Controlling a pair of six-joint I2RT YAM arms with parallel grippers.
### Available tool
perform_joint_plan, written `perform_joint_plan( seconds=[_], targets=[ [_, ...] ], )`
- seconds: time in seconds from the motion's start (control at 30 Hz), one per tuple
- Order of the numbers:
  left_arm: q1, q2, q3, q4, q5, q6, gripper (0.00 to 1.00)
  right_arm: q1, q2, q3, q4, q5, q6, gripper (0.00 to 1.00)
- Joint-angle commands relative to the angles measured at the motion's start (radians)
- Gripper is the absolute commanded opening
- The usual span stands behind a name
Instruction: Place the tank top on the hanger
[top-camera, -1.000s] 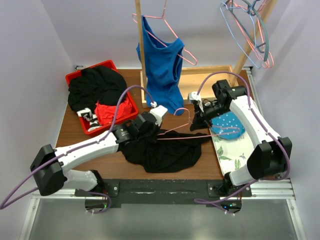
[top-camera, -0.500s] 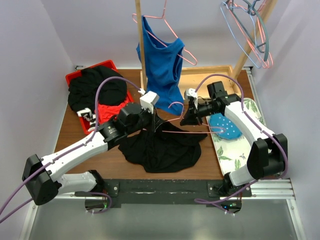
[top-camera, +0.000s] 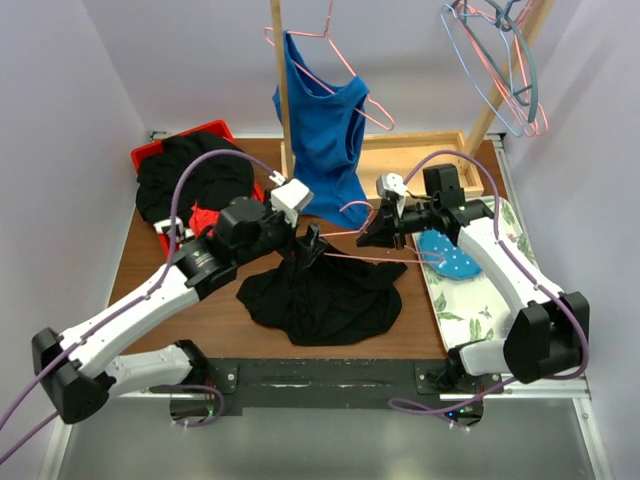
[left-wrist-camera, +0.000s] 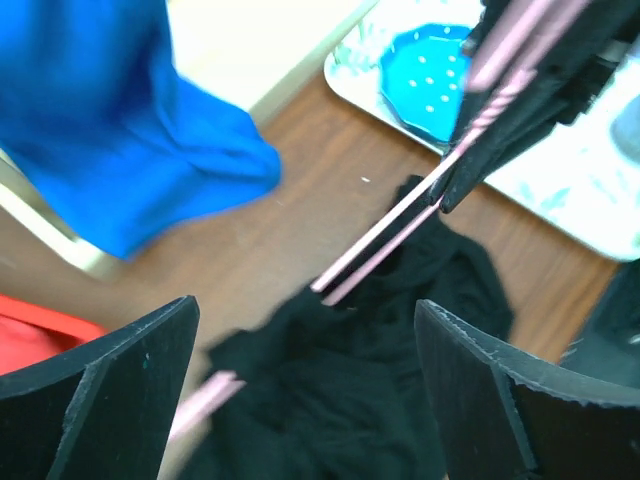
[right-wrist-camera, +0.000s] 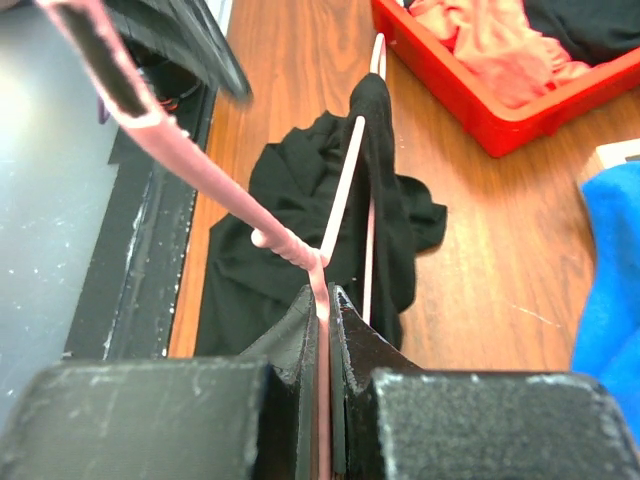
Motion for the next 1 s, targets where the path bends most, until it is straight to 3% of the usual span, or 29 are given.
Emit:
perform_joint_plan(
  seconds=[0.0, 0.03, 0.2, 0.4, 0.63, 0.73, 0.83, 0.93, 0.97],
  targets=[
    [0.005, -0.102, 0.026, -0.083, 0.064, 0.392, 0.96, 0.003, -0.024, -0.035, 0.074, -0.074, 0.033, 0.00],
    [0.005, -0.130, -0.001, -0.091, 0.132, 0.500, 0.96, 0.004, -0.029, -0.040, 0.056, -0.076, 0.012, 0.00],
    [0.005, -0.161, -0.075, -0.107, 0.335, 0.694, 0.95, 0.003, -0.054, -0.037, -0.065, -0.097, -0.127, 0.00],
    [0.005, -0.063, -0.083, -0.088, 0.490, 0.702, 0.93, 0.029, -0.075, -0.040, -0.251, -0.096, -0.335, 0.00],
    [0.003, 0.072, -0.060, -0.043, 0.576, 0.665, 0.87, 0.044, -0.086, -0.041, -0.271, -0.076, -0.355, 0.00],
    [0.003, 0.131, -0.040, -0.034, 0.555, 0.615, 0.77, 0.044, -0.090, -0.046, -0.274, -0.071, -0.356, 0.00],
    [0.003, 0.181, -0.020, -0.025, 0.523, 0.549, 0.53, 0.047, -0.093, -0.053, -0.268, -0.067, -0.356, 0.00],
    [0.003, 0.215, -0.006, -0.032, 0.500, 0.497, 0.02, 0.049, -0.095, -0.060, -0.250, -0.060, -0.335, 0.00],
    [0.005, 0.218, -0.004, -0.032, 0.483, 0.472, 0.00, 0.047, -0.098, -0.063, -0.239, -0.044, -0.323, 0.00]
  ],
)
